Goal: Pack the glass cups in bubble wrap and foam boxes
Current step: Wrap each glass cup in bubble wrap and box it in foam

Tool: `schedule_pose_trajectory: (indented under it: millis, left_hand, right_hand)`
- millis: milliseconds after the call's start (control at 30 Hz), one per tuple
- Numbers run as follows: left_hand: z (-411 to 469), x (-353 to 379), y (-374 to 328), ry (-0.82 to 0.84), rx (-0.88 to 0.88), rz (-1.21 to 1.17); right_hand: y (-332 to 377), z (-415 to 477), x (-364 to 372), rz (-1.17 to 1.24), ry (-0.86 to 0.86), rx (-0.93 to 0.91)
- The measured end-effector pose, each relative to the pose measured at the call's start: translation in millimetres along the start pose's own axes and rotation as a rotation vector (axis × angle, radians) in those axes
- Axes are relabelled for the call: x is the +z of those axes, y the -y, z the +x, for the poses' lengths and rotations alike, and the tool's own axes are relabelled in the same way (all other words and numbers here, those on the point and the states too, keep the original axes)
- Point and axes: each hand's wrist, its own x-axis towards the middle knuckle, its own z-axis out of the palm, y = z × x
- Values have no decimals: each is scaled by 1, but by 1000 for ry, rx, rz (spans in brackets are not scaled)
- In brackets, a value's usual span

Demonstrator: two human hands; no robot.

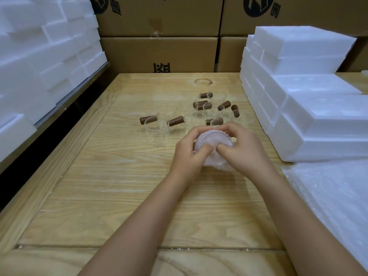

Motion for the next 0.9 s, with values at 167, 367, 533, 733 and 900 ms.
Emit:
schedule_pose_trajectory:
  millis: [167,367,533,733,900]
  left_hand:
    - [1,-21,4,339,165,435]
    - [-2,-8,4,380,125,442]
    - [0,-13,13,282,-50,390]
    - [9,-20,18,274,-73,369]
    - [19,-24,27,253,-102,324]
  right_hand:
    - [-14,10,-30,20,136,75]
    - [-28,12,-34,71,280,118]
    - [-27,11,-37,229,332,89]
    - [-34,15,-22,361,305,64]
    - [-39,22,-5,364,164,80]
